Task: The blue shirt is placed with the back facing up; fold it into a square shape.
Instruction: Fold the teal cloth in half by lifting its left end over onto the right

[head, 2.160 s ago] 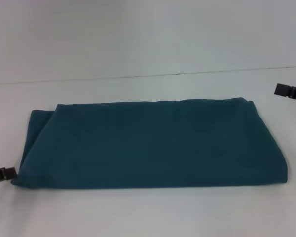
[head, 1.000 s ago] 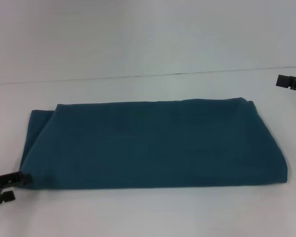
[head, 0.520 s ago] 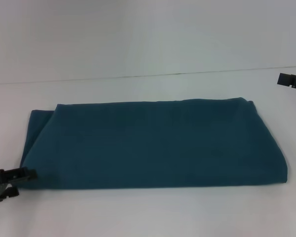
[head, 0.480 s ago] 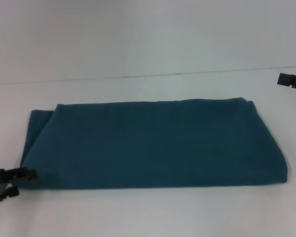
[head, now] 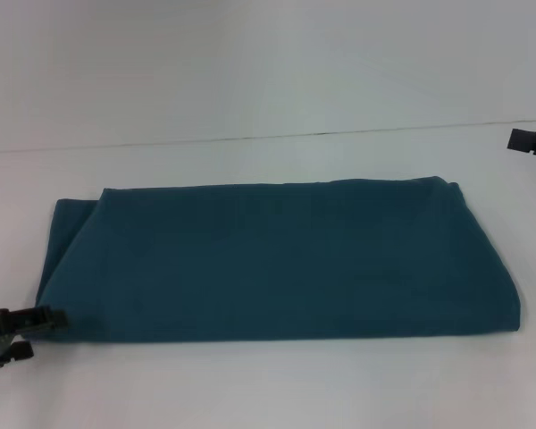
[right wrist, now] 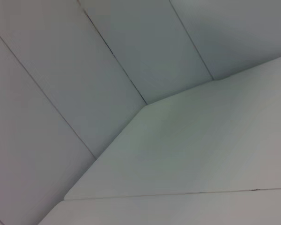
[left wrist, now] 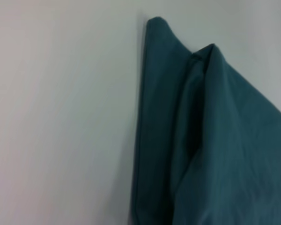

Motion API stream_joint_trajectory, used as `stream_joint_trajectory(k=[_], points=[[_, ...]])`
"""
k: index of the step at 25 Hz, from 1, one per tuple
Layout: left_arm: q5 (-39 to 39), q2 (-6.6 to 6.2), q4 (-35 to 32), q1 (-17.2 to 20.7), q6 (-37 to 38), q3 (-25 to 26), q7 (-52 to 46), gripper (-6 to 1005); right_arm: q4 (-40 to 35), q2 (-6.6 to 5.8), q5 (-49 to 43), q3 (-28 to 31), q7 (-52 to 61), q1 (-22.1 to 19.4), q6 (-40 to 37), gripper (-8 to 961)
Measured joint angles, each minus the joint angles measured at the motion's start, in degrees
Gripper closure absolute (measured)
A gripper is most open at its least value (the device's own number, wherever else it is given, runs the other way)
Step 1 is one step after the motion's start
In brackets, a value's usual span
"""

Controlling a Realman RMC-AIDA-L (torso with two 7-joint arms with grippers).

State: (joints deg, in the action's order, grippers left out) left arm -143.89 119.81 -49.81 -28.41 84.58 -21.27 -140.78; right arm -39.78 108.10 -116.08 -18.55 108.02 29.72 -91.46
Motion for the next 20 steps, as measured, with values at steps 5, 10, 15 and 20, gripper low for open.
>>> stream_joint_trajectory(k=[5, 10, 15, 20], points=[[-0.92, -0.09, 0.32, -0.59, 0.03, -0.42, -0.05, 145, -0.11, 0.0, 0.1, 0.01, 0.06, 0.08, 0.11, 46], [-1.2, -0.29, 0.65, -1.28, -0.58, -1.26, -0.34, 145, -0.13, 0.0, 0.51, 0.0, 0.08, 0.16, 0.15, 46], [-1.76, -0.51, 1.1, -1.81, -1.09, -1.42, -0.56, 145, -0.2, 0.0, 0.59, 0.12, 0.15, 0.15, 0.15, 47], [-2.55, -0.76, 1.13, -2.12, -1.19, -1.5, -0.85, 144, -0.22, 0.0, 0.61, 0.53, 0.17, 0.06, 0.14, 47]])
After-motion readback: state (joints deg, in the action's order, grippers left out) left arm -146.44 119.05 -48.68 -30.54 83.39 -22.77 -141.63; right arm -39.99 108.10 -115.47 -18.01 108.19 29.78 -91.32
